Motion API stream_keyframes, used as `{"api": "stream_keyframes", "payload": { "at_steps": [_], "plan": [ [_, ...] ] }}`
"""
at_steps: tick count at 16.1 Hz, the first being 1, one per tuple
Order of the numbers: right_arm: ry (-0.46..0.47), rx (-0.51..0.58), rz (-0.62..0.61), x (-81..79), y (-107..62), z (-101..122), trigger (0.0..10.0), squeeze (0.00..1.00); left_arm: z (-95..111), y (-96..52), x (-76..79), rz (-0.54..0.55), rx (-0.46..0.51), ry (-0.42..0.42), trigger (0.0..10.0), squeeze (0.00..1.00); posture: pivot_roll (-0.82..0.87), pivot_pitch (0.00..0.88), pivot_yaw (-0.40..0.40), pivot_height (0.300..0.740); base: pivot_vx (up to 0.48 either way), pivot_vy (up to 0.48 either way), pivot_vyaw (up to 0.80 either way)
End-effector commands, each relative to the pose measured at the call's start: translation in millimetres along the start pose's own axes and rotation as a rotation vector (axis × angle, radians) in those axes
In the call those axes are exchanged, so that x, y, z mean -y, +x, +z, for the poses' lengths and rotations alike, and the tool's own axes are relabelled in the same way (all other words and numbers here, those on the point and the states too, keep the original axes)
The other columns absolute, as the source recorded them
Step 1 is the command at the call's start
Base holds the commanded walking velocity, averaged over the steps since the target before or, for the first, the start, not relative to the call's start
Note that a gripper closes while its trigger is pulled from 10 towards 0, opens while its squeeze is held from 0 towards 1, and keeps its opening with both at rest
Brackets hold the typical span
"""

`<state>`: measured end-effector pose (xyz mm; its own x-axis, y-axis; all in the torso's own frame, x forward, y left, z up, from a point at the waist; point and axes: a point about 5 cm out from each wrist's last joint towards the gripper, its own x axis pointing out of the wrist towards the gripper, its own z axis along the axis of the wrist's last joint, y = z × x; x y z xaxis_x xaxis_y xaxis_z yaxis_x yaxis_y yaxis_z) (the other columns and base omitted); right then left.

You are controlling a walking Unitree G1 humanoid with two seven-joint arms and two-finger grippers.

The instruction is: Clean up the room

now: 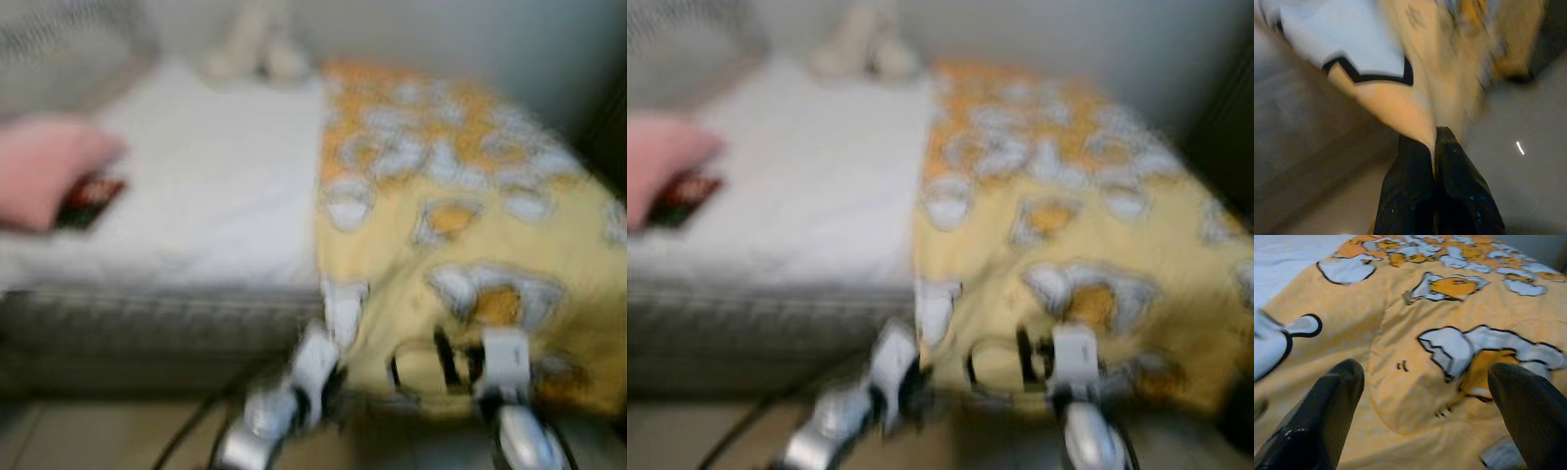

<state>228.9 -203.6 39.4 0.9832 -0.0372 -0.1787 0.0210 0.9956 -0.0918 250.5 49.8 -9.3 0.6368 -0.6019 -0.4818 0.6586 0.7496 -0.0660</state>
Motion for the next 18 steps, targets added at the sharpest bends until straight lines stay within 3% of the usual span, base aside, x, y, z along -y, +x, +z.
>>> {"api": "stream_keyframes", "payload": {
  "at_steps": [1,4,5,6,8,9,10,14,15,17,18],
  "plan": [
    [-0.014,-0.002,-0.001,4.7,1.2,2.5,10.0,0.0,-8.0,0.7,-6.5,0.048,-0.072,0.029,10.0,0.0,0.03,0.052,-0.035,0.74,0.0,0.0,0.0],
    [-0.034,-0.013,-0.005,7.8,-0.3,1.2,10.0,0.0,-8.2,0.5,-16.7,0.114,-0.097,0.074,10.0,0.0,0.03,0.049,-0.036,0.74,0.0,0.0,0.0],
    [-0.031,-0.021,-0.023,9.2,-0.8,-0.2,10.0,0.0,-1.3,-2.6,-29.1,0.185,-0.062,0.184,10.0,0.16,0.03,0.046,-0.033,0.74,0.0,0.0,0.0],
    [-0.013,-0.036,-0.064,13.0,-0.3,-2.1,10.0,0.0,8.3,-9.1,-45.1,0.272,-0.004,0.281,10.0,1.0,0.03,0.043,-0.033,0.74,0.0,0.0,0.0],
    [0.028,-0.05,-0.109,17.8,0.7,-3.8,10.0,0.0,16.7,-18.1,-61.6,0.334,0.053,0.278,10.0,1.0,0.04,0.041,-0.032,0.74,0.0,0.0,0.0],
    [0.035,-0.051,-0.114,18.8,1.1,-4.8,10.0,1.0,20.5,-24.0,-69.1,0.355,0.079,0.271,10.0,1.0,0.05,0.04,-0.031,0.74,0.0,0.0,0.0],
    [0.036,-0.037,-0.1,16.9,0.6,-4.5,10.0,1.0,24.0,-27.5,-70.3,0.353,0.113,0.224,10.0,1.0,0.05,0.035,-0.031,0.74,0.0,0.0,0.0],
    [0.033,-0.025,-0.091,13.0,2.4,-3.0,10.0,1.0,43.4,-32.5,-74.1,0.432,0.233,0.174,10.0,1.0,0.06,0.024,-0.027,0.74,0.0,0.0,0.0],
    [0.029,-0.021,-0.088,11.0,4.3,-2.2,10.0,1.0,62.3,-36.0,-73.6,0.47,0.349,0.103,10.0,1.0,0.07,0.014,-0.025,0.74,0.0,0.0,0.0],
    [0.01,-0.007,-0.074,8.3,8.3,0.8,10.0,1.0,78.2,-40.8,-76.3,0.522,0.429,0.085,10.0,1.0,0.07,0.001,-0.022,0.74,0.0,0.0,0.0],
    [-0.012,-0.009,-0.061,6.3,11.6,2.5,10.0,0.0,85.6,-44.7,-80.8,0.564,0.47,0.069,10.0,0.0,0.07,0.0,-0.018,0.74,0.0,0.0,0.0]
  ]
}}
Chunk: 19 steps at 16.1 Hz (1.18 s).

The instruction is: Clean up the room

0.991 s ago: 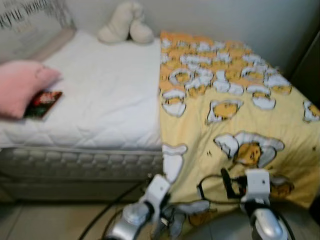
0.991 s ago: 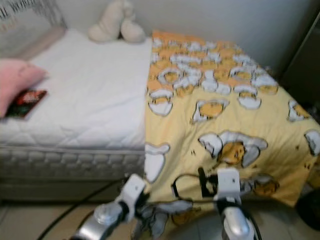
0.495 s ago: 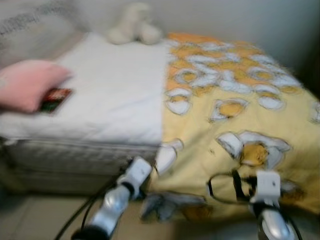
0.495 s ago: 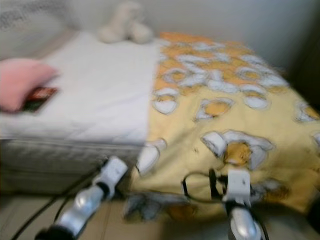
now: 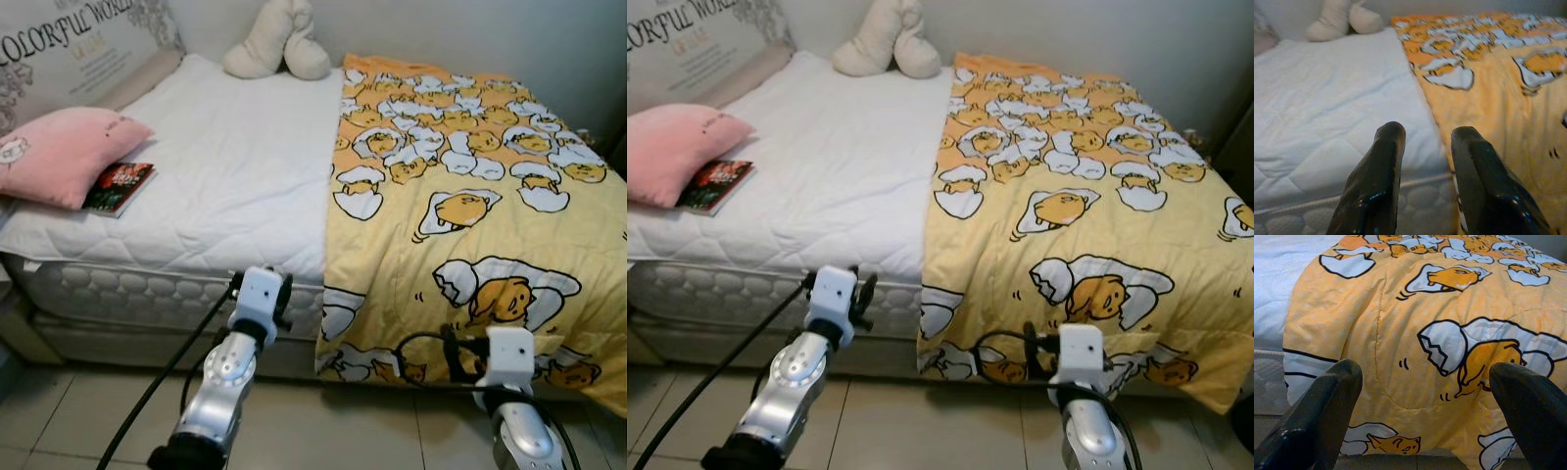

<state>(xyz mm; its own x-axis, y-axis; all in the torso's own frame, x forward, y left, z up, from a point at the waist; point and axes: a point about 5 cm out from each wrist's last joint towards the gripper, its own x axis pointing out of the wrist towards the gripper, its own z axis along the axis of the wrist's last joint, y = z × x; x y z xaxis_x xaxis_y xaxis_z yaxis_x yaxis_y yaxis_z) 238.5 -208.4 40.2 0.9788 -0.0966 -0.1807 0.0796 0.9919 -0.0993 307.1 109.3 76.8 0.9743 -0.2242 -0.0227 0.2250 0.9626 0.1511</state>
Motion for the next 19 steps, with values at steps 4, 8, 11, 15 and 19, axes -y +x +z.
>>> {"api": "stream_keyframes", "payload": {
  "at_steps": [4,8,11,15,19],
  "plan": [
    [0.001,0.053,0.014,-4.7,13.3,14.0,10.0,0.0,9.9,4.5,-28.7,0.194,-0.001,-0.094,10.0,0.0,0.07,0.0,-0.01,0.74,0.0,-0.217,0.69],
    [0.025,0.089,0.034,-9.2,18.3,22.0,10.0,0.0,5.5,-3.4,-22.9,0.199,-0.016,-0.042,10.0,0.0,0.08,0.0,0.001,0.74,0.0,-0.424,0.54],
    [0.047,0.09,0.033,-9.9,16.1,18.9,10.0,0.0,-3.1,-12.0,-15.1,0.132,-0.041,0.102,10.0,0.0,0.08,0.0,0.017,0.74,0.0,-0.14,0.48],
    [0.139,0.154,0.031,-5.2,-5.5,22.2,10.0,0.0,-2.3,-46.6,-33.0,0.084,-0.013,-0.042,10.0,0.0,0.08,0.0,0.006,0.74,0.0,0.0,0.48],
    [0.107,0.1,0.113,-13.2,-16.2,8.6,10.0,0.0,17.1,-40.5,-14.1,0.038,0.043,-0.074,10.0,0.0,0.09,0.0,-0.016,0.74,0.098,-0.068,0.49]
  ]
}}
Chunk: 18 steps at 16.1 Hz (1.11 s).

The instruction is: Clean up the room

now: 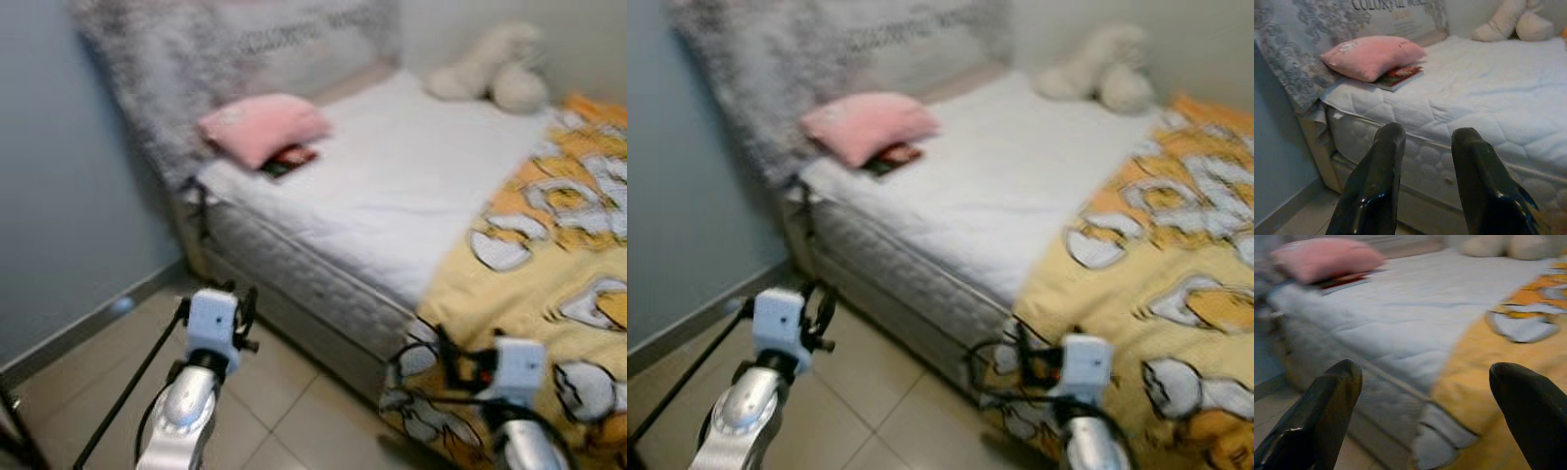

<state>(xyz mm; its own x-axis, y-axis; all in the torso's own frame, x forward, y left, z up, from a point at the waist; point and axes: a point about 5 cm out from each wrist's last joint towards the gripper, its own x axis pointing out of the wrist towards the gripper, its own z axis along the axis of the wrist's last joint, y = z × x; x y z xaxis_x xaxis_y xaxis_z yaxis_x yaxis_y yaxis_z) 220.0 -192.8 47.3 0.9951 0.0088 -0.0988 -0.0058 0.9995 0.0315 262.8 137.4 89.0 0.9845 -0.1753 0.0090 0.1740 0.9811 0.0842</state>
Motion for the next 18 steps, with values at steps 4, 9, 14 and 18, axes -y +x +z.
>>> {"api": "stream_keyframes", "payload": {
  "at_steps": [4,9,14,18],
  "plan": [
    [-0.011,0.026,0.038,-3.3,18.3,11.4,10.0,0.0,6.5,20.1,8.1,0.013,-0.048,-0.038,10.0,0.0,0.09,0.0,-0.008,0.74,0.425,-0.066,0.48],
    [-0.017,-0.014,0.066,-4.6,16.0,3.3,10.0,0.0,1.3,21.1,11.5,0.008,-0.083,-0.024,10.0,0.0,0.08,0.0,-0.004,0.74,0.439,0.0,0.48],
    [0.015,-0.01,0.052,-5.6,22.0,5.1,10.0,0.0,6.2,34.9,16.9,0.02,-0.07,-0.057,10.0,0.0,0.07,0.0,-0.003,0.74,0.253,0.0,0.46],
    [0.009,-0.02,0.052,-4.9,22.4,2.4,10.0,0.0,6.8,35.5,18.1,0.011,-0.053,0.079,10.0,0.0,0.08,0.0,0.006,0.74,0.0,0.0,0.45]
  ]
}}
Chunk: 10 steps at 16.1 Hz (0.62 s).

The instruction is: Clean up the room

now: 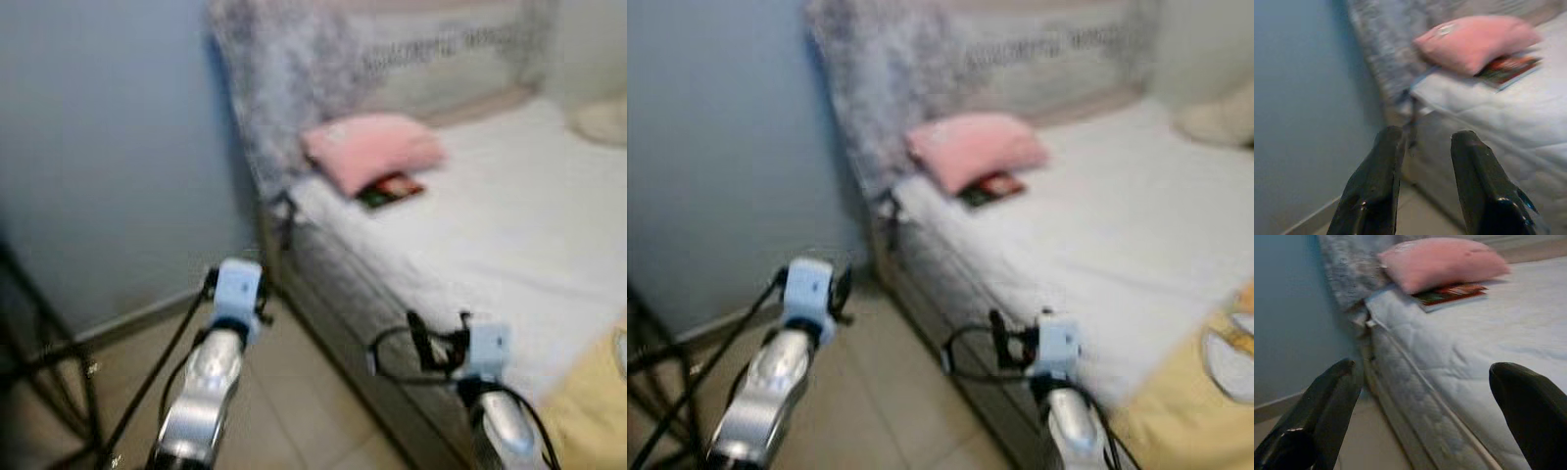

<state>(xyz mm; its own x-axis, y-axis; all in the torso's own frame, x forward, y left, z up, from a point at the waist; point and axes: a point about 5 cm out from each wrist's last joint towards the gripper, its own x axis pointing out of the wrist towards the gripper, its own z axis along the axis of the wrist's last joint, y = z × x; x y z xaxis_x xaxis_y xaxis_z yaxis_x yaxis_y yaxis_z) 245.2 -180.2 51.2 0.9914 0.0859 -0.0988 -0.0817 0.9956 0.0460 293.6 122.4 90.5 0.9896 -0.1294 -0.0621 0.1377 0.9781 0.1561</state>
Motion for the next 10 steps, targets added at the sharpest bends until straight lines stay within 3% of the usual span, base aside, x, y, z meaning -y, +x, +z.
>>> {"api": "stream_keyframes", "payload": {
  "at_steps": [1,3,10],
  "plan": [
    [0.003,-0.018,-0.018,6.9,-2.1,-3.6,10.0,0.0,7.9,2.8,9.4,-0.03,0.037,0.011,10.0,0.0,0.08,0.0,0.007,0.74,0.0,0.0,0.46],
    [-0.006,-0.022,0.005,4.1,-0.5,-4.2,10.0,0.0,13.5,4.6,10.1,-0.048,0.055,-0.02,10.0,0.0,0.08,0.0,0.008,0.74,0.0,0.0,0.46],
    [0.012,-0.039,0.019,1.5,2.8,-6.0,10.0,0.0,15.6,7.9,8.3,-0.028,0.035,-0.046,10.0,0.0,0.08,0.0,0.022,0.74,0.48,0.0,0.45]
  ]
}}
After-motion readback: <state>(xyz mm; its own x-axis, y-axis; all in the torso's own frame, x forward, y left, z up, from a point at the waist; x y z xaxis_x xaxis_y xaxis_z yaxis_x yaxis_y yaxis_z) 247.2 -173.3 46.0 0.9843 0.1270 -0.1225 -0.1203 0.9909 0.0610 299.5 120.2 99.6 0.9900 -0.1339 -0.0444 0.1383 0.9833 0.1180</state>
